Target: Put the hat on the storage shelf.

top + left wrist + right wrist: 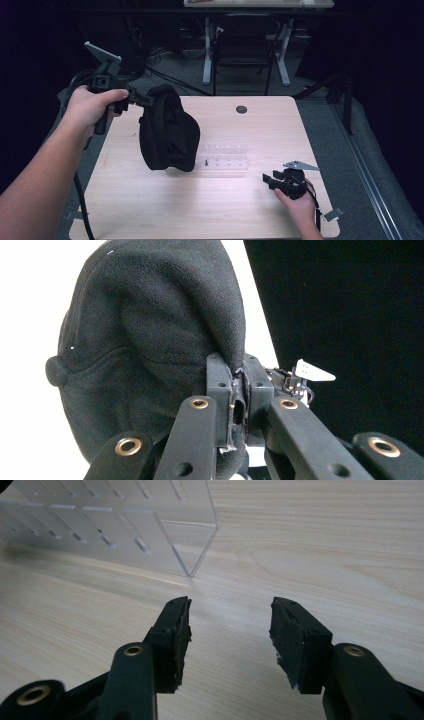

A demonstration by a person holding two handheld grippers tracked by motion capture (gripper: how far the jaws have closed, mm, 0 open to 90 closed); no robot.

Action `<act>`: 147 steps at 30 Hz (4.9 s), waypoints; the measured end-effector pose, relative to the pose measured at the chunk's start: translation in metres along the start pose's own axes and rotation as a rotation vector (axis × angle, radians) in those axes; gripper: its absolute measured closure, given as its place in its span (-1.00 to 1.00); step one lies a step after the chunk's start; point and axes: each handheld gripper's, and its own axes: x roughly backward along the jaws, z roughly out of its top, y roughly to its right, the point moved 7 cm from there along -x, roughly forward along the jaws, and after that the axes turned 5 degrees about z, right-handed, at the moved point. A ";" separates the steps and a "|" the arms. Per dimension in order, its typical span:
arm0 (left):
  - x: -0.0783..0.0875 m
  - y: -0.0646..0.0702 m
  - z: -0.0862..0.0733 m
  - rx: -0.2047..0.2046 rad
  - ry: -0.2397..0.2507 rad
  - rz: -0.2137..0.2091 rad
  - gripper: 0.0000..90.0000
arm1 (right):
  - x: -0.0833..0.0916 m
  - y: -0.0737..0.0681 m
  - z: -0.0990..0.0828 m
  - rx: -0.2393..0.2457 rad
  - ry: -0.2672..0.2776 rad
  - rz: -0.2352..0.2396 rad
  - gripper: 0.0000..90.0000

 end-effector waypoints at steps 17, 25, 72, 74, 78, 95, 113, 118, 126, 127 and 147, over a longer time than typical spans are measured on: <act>-0.022 0.017 0.012 0.007 0.011 -0.004 0.91 | 0.002 0.001 0.002 -0.001 0.012 0.002 0.07; -0.033 0.018 0.014 0.001 0.004 0.029 0.91 | 0.004 0.001 0.003 -0.004 0.018 0.004 0.07; -0.039 0.028 0.012 -0.003 0.012 0.074 0.90 | -0.026 -0.077 0.034 0.222 -0.034 0.069 0.25; -0.040 0.028 0.012 0.001 0.014 0.073 0.90 | -0.030 -0.084 0.037 0.244 -0.035 0.076 0.25; -0.040 0.027 0.012 -0.004 0.012 0.075 0.90 | -0.040 -0.100 0.041 0.267 -0.027 0.094 0.27; -0.039 0.025 0.012 0.007 0.018 0.076 0.90 | -0.069 -0.161 0.049 0.365 -0.034 0.182 0.25; -0.040 0.027 0.012 0.006 0.015 0.073 0.90 | -0.094 -0.179 0.055 0.401 0.008 0.145 0.16; -0.040 0.029 0.011 0.009 0.014 0.069 0.90 | -0.093 -0.178 0.055 0.384 0.000 0.168 0.29; -0.040 0.034 0.012 0.001 0.012 0.066 0.90 | -0.088 -0.175 0.056 0.340 -0.013 0.207 0.41; -0.040 0.034 0.012 0.001 0.012 0.066 0.90 | -0.088 -0.175 0.056 0.340 -0.013 0.207 0.41; -0.059 0.049 0.015 -0.030 0.002 0.051 0.90 | -0.087 -0.168 0.050 0.288 -0.041 0.224 0.42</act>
